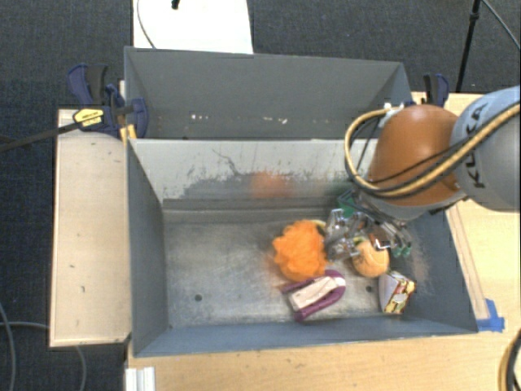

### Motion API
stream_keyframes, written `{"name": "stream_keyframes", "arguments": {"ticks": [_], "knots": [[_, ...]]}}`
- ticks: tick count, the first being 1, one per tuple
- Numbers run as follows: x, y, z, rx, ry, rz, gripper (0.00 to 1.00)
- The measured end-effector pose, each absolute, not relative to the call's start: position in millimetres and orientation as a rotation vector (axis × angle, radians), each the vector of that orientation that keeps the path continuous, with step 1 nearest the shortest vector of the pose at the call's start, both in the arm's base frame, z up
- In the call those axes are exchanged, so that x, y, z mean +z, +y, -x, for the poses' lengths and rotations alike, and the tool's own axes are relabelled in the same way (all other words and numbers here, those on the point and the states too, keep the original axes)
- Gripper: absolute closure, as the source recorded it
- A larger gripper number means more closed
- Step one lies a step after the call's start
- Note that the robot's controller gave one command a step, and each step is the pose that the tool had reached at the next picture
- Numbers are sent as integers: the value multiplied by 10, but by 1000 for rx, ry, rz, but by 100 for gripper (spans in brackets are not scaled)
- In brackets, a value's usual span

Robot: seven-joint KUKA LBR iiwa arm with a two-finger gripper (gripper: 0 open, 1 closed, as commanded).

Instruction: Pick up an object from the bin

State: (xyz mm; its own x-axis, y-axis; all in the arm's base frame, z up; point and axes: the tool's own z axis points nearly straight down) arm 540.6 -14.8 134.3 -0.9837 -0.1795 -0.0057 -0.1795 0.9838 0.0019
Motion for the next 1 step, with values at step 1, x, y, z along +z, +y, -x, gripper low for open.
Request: {"name": "stream_keyframes", "arguments": {"ticks": [1], "knots": [[1464,-409,-5465,-5,3127,265,100]]}}
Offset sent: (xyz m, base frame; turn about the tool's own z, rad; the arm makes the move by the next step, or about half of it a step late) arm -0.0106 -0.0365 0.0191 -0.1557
